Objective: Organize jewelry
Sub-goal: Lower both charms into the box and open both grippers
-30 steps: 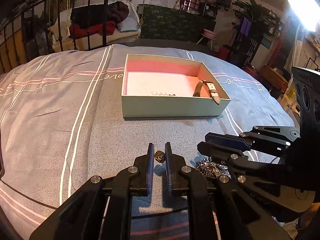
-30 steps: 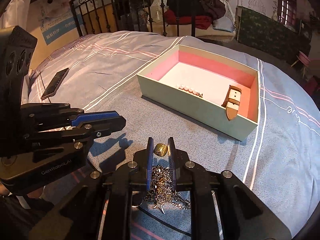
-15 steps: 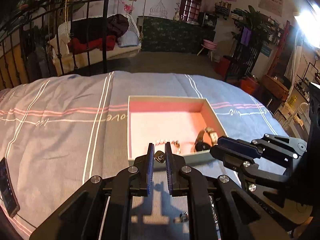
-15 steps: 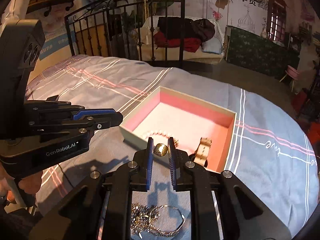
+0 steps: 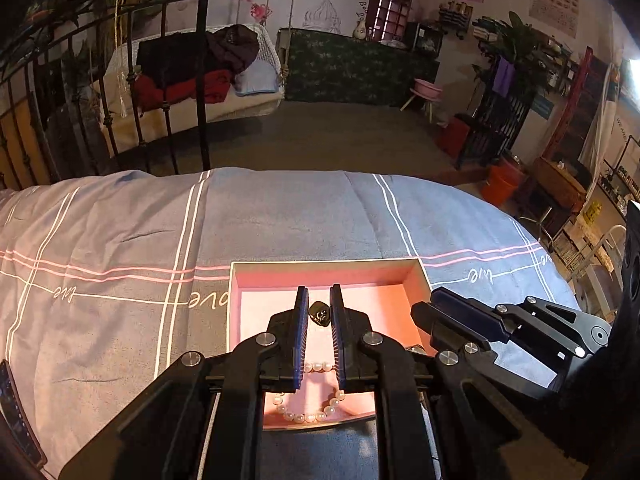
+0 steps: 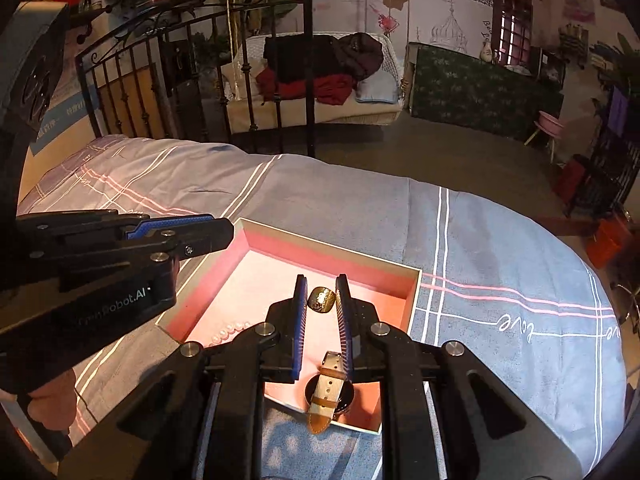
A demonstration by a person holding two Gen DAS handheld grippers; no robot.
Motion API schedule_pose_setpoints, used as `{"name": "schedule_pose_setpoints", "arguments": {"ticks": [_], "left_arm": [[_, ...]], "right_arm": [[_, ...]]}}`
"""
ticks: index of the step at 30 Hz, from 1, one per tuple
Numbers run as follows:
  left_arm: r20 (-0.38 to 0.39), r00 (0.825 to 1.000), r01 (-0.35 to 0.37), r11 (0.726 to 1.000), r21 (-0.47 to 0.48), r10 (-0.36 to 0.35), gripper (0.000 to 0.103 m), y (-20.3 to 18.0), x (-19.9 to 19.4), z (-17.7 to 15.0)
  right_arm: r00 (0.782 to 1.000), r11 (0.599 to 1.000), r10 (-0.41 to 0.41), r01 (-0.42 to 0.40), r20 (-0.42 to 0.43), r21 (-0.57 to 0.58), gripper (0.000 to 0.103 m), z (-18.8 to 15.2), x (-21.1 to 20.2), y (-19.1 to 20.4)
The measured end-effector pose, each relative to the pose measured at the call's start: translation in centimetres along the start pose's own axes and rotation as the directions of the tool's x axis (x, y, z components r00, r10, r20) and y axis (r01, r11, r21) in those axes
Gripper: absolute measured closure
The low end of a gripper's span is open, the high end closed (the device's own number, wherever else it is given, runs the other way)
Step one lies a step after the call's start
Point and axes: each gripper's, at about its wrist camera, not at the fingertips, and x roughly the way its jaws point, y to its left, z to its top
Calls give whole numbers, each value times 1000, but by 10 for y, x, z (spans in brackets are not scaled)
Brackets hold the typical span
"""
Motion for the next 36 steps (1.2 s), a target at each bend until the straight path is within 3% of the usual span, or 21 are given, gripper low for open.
{"name": "schedule_pose_setpoints", "arguments": {"ticks": [11,26,28,29,30,31,36], "left_arm": [[-86,994,-63,998,-30,61,92,12,37,6],[-105,994,-46,998,-35,42,92,13,41,7],[-106,994,-31,999,-43,27,71,13,39,7],[-103,994,-36,998,-58,30,39,15,36,8],[-89,995,-42,996,-79,35,21,17,31,8],[-67,997,-45,995,-93,39,21,19,26,8],[-11,1000,-17,996,-83,16,21,22,-4,-1]], "right_arm": [[996,999,-20,18,-84,-29,88,3,41,-3],[995,1000,-13,11,-101,-21,88,-5,45,-6],[995,1000,-5,4,-98,-10,82,-7,42,-7],[995,1000,1,-1,-99,-4,74,-7,42,-8],[996,1000,-2,3,-89,1,54,-8,39,-8],[997,1000,-12,12,-73,1,41,-8,36,-9],[999,1000,-23,24,-42,7,41,-18,15,-13]]}}
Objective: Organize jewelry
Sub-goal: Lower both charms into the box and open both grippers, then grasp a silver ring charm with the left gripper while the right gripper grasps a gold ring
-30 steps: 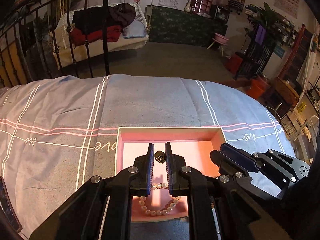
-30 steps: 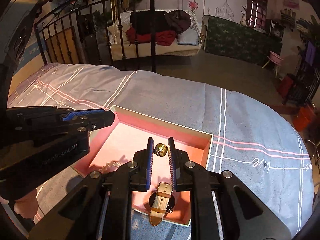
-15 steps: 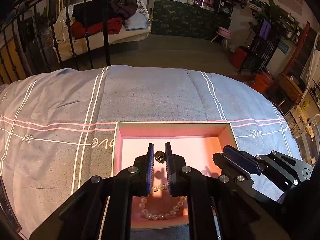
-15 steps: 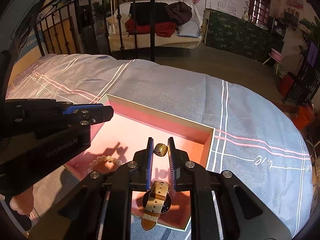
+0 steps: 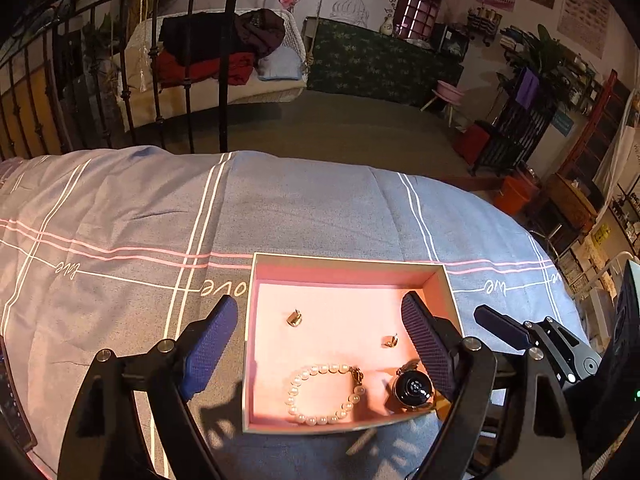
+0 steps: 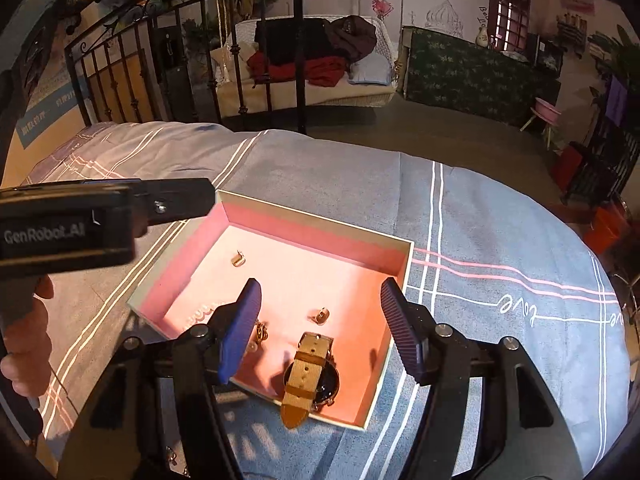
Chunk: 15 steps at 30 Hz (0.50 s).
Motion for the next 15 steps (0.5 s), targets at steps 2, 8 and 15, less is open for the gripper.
{"name": "schedule_pose_setpoints", "arguments": {"ticks": [2,8,15], "left_arm": [[17,999,27,999,20,-27,21,0,-15,-14],[-69,995,83,993,82,-77,21,5,-28,-95],[-208,975,84,996,22,-77,22,25,-28,-174]], "right_arm": [[1000,1000,2,-2,11,5,41,-11,-12,-3],[999,999,46,-46,-15,2,41,-71,-48,7],[989,992,59,-42,-137,118,41,-148,-61,9]]}}
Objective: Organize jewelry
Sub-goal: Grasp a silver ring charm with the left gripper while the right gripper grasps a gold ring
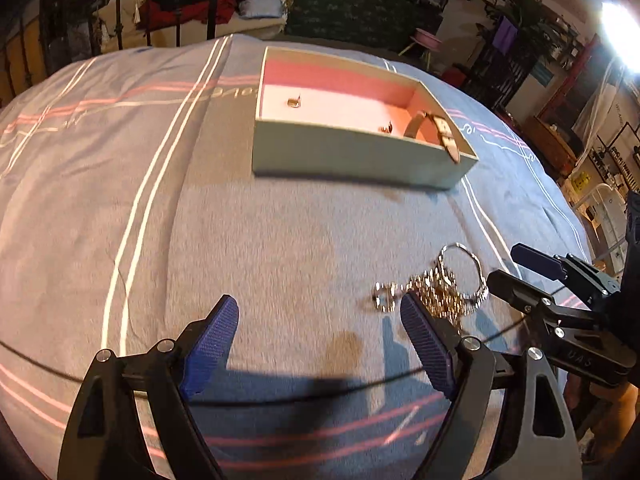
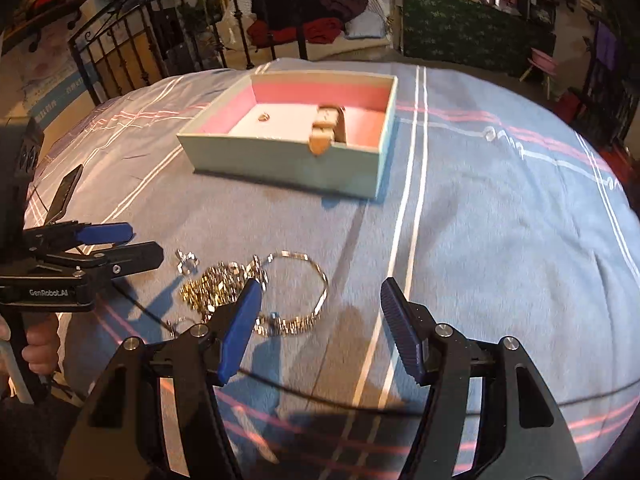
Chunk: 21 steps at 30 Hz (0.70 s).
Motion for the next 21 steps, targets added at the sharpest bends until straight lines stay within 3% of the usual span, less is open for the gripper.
{"name": "schedule_pose_setpoints", "arguments": {"ticks": [4,6,11,13,15,17,21], "left_arm": [[11,1000,-26,998,53,25,22,-11,-6,-8],[14,1000,1,996,88,-3,22,-16,-6,-8],[20,1000,-25,985,170,22,24,-32,12,-2],[35,999,-23,980,197,17,33,-37,14,2],[42,999,-17,980,200,9,62,-38,16,7],[35,999,-40,977,211,33,74,-38,21,8],[55,998,-40,979,198,29,85,-29,18,6]], "right_arm": [[996,995,77,-74,-35,65,41,-22,-2,2],[991,992,122,-121,-46,21,41,-27,-4,16],[985,983,157,-163,-76,-84,42,-31,0,49],[984,983,160,-167,-79,-78,42,-32,1,50],[983,982,168,-174,-79,-71,42,-33,-1,50],[983,982,167,-172,-77,-71,42,-34,-2,50],[983,983,165,-171,-75,-73,41,-34,-3,51]]}}
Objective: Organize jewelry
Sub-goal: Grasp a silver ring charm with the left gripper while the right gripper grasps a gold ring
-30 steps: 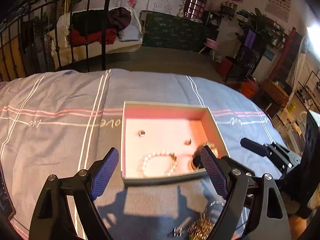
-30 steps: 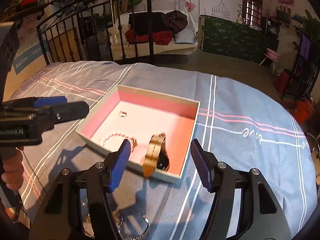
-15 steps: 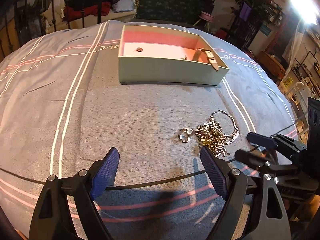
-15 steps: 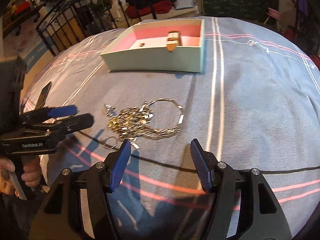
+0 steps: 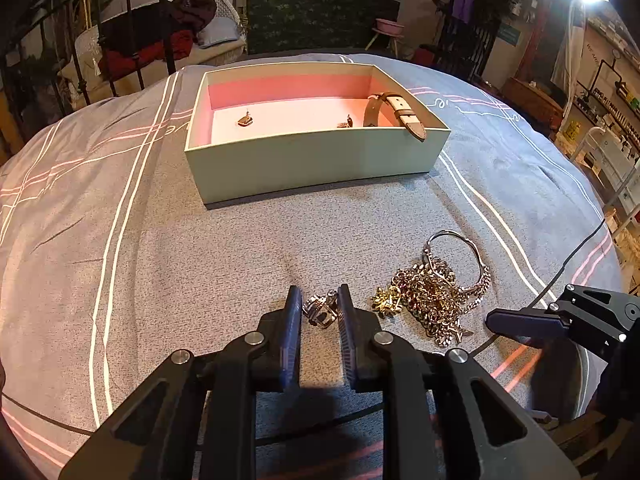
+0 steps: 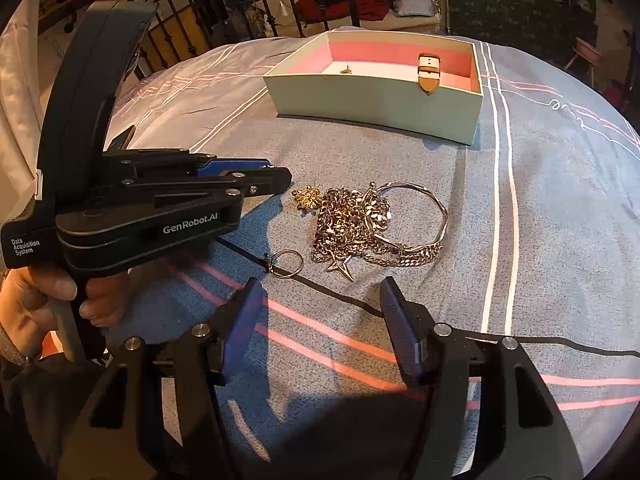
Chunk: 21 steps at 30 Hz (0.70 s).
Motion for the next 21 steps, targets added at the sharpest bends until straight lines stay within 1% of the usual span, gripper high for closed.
{"name": "schedule_pose_setpoints", "arguments": {"ticks": [3,8,10,11,16,17,19,21], "left_arm": [[6,1000,23,998,-55,-23,85,10,-3,-2],[7,1000,27,995,-98,-26,85,17,-7,-5],[4,999,33,993,-117,-32,85,20,-9,-6],[4,999,34,992,-125,-34,85,21,-9,-5],[2,999,34,988,-150,-34,85,25,-11,-7],[1,999,34,988,-153,-34,85,26,-12,-7],[0,999,36,987,-158,-36,85,26,-13,-9],[-1,999,33,987,-159,-33,85,26,-13,-9]], "right_arm": [[1000,1000,3,-3,0,4,41,0,-2,-1],[1000,999,18,-19,-16,-26,43,-1,-2,6],[999,998,35,-35,-17,-46,51,2,0,11],[998,997,52,-53,-19,-56,58,4,2,13],[999,993,35,-35,-9,-109,60,14,16,24],[999,993,32,-33,-6,-117,64,15,17,25],[1000,990,28,-27,2,-135,79,14,17,26],[999,990,33,-32,7,-139,80,13,16,25]]}}
